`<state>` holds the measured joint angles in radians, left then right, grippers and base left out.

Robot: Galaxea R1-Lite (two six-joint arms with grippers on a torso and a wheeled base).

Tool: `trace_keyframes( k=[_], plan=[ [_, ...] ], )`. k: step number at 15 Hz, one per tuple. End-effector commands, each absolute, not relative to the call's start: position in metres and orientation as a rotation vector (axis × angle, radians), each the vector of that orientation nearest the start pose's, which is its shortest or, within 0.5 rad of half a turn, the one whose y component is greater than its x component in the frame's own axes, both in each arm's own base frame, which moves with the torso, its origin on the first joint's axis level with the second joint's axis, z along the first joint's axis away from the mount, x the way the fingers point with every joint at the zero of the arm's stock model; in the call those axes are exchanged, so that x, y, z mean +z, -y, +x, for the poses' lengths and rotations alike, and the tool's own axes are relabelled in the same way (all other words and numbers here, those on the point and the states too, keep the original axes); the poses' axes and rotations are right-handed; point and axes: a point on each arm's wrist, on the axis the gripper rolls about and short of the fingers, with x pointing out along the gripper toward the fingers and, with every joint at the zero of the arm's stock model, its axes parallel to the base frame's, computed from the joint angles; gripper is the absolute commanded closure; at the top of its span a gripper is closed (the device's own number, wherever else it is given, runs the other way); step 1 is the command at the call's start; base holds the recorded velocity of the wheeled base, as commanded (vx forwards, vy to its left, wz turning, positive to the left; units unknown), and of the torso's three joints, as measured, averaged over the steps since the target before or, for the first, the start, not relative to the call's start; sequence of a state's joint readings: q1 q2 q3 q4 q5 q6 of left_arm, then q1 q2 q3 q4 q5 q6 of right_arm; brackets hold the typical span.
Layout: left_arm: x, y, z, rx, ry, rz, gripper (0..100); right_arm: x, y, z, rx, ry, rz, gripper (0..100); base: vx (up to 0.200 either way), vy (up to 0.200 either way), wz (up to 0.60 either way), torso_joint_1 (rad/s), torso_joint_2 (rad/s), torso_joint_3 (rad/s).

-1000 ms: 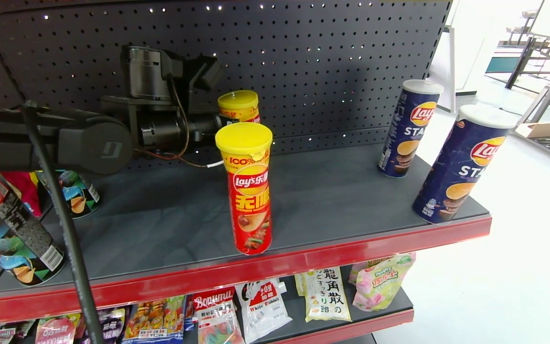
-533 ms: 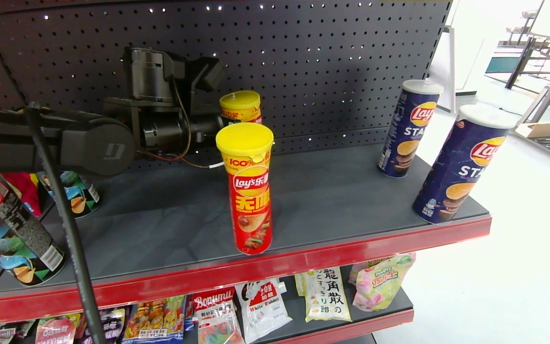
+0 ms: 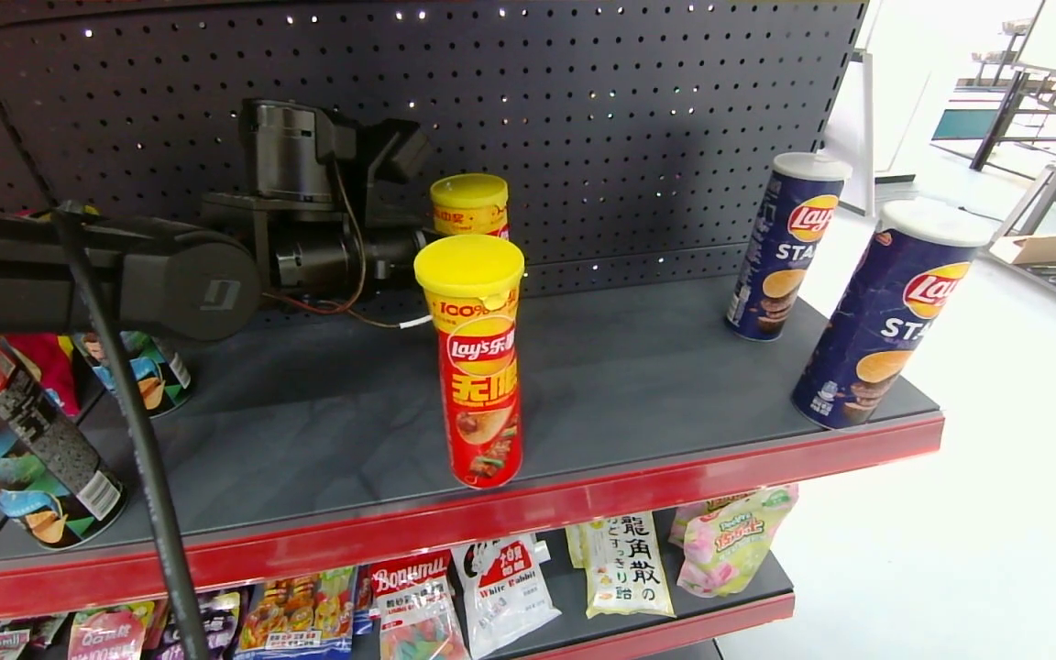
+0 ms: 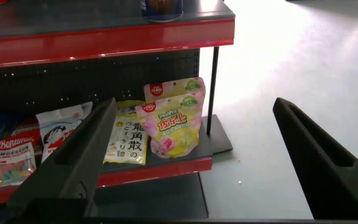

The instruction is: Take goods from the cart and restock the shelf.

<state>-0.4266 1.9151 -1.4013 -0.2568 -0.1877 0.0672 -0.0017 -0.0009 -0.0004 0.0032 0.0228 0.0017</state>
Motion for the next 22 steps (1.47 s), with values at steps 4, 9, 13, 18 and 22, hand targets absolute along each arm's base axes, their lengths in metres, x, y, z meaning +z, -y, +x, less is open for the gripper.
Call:
trace_keyframes(
  k=[4, 9, 13, 18, 22],
  plan=[
    [0.237, 0.149, 0.347, -0.589, -0.248, 0.098, 0, 0.075, -0.001, -0.023, 0.021, -0.003, 0.002, 0, 0.0, 0.0, 0.0, 0.0, 0.0, 0.0],
    [0.244, 0.126, 0.316, -0.56, -0.255, 0.096, 0, 0.075, -0.001, -0.023, 0.021, -0.003, 0.002, 0, 0.0, 0.0, 0.0, 0.0, 0.0, 0.0],
    [0.247, 0.1, 0.261, -0.548, -0.264, 0.103, 0, 0.075, -0.001, -0.023, 0.021, -0.003, 0.002, 0, 0.0, 0.0, 0.0, 0.0, 0.0, 0.0],
    [0.241, 0.054, 0.15, -0.513, -0.209, 0.097, 0, 0.075, -0.001, -0.023, 0.021, -0.003, 0.002, 0, 0.0, 0.0, 0.0, 0.0, 0.0, 0.0],
    [0.229, 0.021, 0.06, -0.448, -0.175, 0.055, 0, 0.075, -0.001, -0.023, 0.021, -0.003, 0.002, 0, 0.0, 0.0, 0.0, 0.0, 0.0, 0.0]
  ],
)
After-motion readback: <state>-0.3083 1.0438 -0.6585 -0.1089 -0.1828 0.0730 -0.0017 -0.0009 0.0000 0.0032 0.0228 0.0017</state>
